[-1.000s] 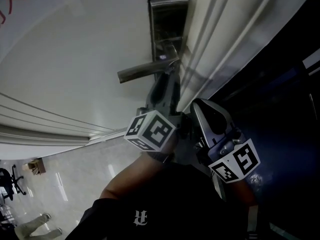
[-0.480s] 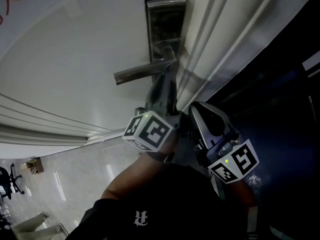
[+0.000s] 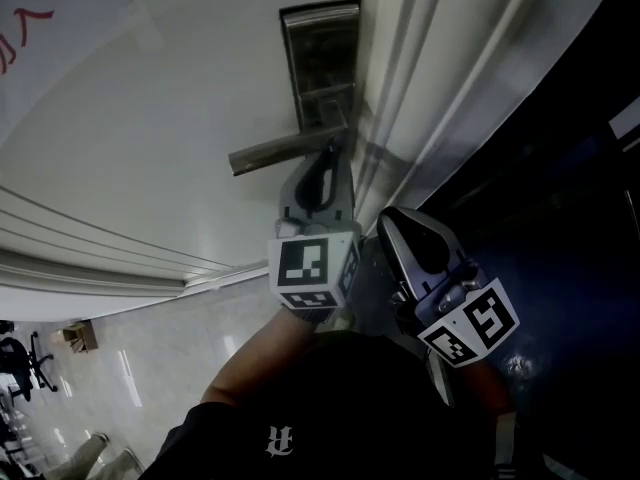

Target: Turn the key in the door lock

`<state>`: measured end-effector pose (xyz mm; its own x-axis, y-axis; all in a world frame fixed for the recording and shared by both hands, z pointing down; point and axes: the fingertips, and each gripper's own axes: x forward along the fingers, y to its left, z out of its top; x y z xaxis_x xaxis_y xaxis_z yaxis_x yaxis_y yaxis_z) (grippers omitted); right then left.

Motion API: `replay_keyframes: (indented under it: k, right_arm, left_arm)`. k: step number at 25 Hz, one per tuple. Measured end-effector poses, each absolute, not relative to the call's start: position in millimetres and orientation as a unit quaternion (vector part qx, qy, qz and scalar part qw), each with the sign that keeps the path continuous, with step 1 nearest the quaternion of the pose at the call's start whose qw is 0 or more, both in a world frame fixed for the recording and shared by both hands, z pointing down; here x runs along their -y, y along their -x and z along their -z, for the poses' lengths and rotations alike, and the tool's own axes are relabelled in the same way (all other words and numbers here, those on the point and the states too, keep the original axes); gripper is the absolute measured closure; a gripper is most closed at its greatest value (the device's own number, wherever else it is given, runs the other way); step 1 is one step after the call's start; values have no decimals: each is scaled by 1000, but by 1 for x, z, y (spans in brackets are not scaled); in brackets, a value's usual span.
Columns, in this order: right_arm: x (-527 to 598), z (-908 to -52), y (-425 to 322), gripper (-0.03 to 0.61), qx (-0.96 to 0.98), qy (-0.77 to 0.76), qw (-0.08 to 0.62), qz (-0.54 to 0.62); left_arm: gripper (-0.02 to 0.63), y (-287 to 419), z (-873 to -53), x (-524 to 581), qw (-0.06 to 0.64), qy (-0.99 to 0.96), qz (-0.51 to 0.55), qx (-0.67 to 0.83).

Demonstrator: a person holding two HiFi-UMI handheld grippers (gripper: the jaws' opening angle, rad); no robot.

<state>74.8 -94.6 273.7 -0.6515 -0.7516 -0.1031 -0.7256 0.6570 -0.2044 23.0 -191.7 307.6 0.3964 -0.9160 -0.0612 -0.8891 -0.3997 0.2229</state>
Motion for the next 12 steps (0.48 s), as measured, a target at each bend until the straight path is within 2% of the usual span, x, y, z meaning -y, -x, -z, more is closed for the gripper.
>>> replay_keyframes:
  k: [12]
  right_arm:
    - [98,-264,-96,563,-899,414,116,78]
  left_arm:
    - [581,-30,-308,191,-117,-811,-67,569]
